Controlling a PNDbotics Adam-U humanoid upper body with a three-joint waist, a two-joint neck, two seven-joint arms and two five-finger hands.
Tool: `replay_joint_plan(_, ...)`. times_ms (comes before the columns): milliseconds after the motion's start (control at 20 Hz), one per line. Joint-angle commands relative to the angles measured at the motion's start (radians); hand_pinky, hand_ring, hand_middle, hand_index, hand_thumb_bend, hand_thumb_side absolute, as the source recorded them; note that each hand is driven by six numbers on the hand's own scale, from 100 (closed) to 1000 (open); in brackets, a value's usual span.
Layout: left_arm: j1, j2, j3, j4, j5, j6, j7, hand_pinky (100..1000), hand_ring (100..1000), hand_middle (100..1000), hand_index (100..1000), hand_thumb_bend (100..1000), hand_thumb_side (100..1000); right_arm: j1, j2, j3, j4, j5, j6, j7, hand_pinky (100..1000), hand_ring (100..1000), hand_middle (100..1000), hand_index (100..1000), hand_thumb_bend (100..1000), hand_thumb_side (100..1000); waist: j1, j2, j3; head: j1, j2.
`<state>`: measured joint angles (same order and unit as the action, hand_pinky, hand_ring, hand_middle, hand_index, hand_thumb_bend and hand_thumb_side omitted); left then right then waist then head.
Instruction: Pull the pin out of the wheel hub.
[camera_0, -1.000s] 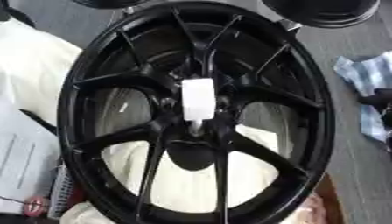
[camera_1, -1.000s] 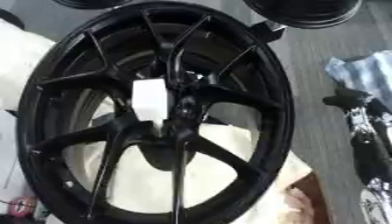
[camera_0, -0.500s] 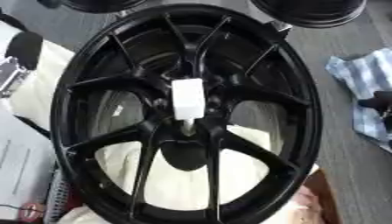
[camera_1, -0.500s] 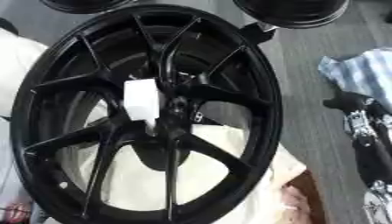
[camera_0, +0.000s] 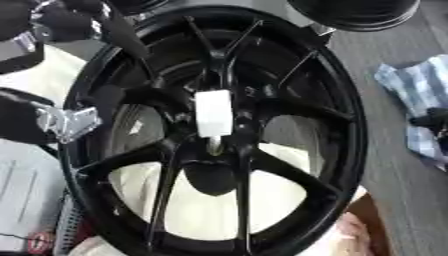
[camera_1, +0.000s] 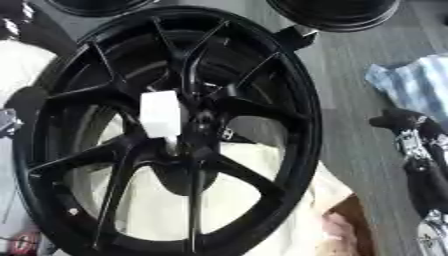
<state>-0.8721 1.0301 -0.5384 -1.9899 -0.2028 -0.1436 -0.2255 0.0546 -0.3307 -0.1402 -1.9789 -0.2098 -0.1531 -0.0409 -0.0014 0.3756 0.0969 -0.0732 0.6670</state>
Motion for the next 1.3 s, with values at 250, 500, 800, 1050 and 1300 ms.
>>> replay_joint_plan(250, -0.068, -0.011, -0.003, -0.010, 0.093, 0.116, -0.121, 781, 763, 718, 866, 100, 723, 0.001, -0.025, 0.006, -0.021, 0.010, 0.017, 0.002, 988, 736, 601, 710, 100, 640, 0.009, -0.032, 0.005, 0.001, 0.003)
replay_joint_plan(500, -0.124, -0.037, -0.018, -0.010, 0.145, 0.199, -0.204, 775, 757, 710, 860, 100, 743, 0.000, -0.026, 0.008, -0.021, 0.010, 0.026, 0.003, 989, 736, 601, 710, 100, 649, 0.015, -0.033, 0.004, 0.003, 0.002)
replay_joint_plan(800, -0.184, -0.071, -0.009, -0.010, 0.181, 0.302, -0.307, 783, 770, 728, 885, 100, 738, -0.003, -0.019, 0.010, -0.021, 0.012, 0.042, 0.002, 990, 736, 600, 710, 100, 674, 0.019, -0.027, 0.008, 0.003, 0.006)
replay_joint_plan(1050, -0.215, -0.096, -0.005, -0.010, 0.191, 0.384, -0.338, 802, 797, 748, 894, 124, 649, -0.009, -0.018, 0.013, -0.021, 0.015, 0.049, 0.003, 991, 736, 600, 710, 100, 675, 0.020, -0.022, 0.010, 0.002, 0.006)
replay_joint_plan(1300, -0.249, -0.127, -0.022, -0.010, 0.169, 0.469, -0.336, 842, 829, 772, 906, 156, 388, -0.013, -0.014, 0.017, -0.021, 0.016, 0.057, 0.007, 992, 736, 601, 710, 100, 691, 0.020, -0.017, 0.008, 0.000, 0.002)
